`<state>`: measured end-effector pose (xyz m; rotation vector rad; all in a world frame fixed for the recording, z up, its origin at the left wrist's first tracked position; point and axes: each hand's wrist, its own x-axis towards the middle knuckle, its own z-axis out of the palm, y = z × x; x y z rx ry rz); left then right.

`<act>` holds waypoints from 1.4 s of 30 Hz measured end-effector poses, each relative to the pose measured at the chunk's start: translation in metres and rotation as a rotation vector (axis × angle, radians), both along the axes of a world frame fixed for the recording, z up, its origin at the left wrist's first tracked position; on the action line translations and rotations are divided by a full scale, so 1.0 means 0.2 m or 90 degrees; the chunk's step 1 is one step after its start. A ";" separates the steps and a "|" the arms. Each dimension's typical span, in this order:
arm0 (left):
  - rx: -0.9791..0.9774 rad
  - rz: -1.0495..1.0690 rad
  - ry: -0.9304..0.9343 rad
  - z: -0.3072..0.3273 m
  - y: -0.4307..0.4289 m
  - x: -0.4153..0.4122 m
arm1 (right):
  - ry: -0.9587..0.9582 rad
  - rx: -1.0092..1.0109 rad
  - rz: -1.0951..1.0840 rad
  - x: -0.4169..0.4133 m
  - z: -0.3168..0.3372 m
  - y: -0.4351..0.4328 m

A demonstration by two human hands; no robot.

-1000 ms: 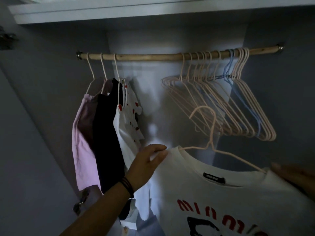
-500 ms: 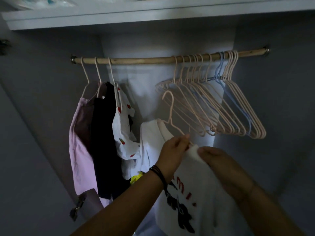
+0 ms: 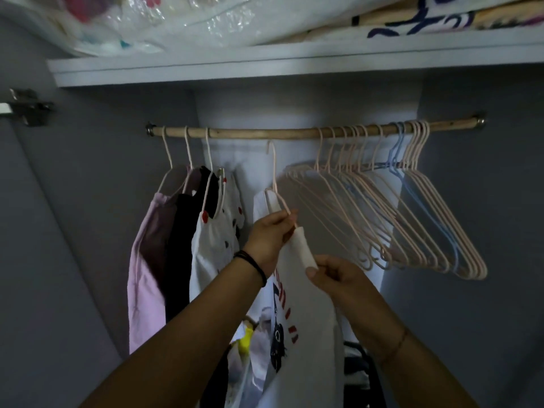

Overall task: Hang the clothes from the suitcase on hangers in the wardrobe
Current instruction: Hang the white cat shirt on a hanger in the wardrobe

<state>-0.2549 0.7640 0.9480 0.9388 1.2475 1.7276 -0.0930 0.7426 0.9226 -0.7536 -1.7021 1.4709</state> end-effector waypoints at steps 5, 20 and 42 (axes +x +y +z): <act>0.001 0.005 -0.035 0.10 0.07 -0.11 | 0.024 0.069 -0.032 -0.13 0.05 0.02; -0.022 0.071 -0.014 0.20 0.16 -0.44 | 0.140 0.127 -0.050 -0.52 0.10 0.11; -0.091 0.111 -0.050 0.01 0.13 -0.75 | 0.090 0.062 0.005 -0.89 -0.12 0.14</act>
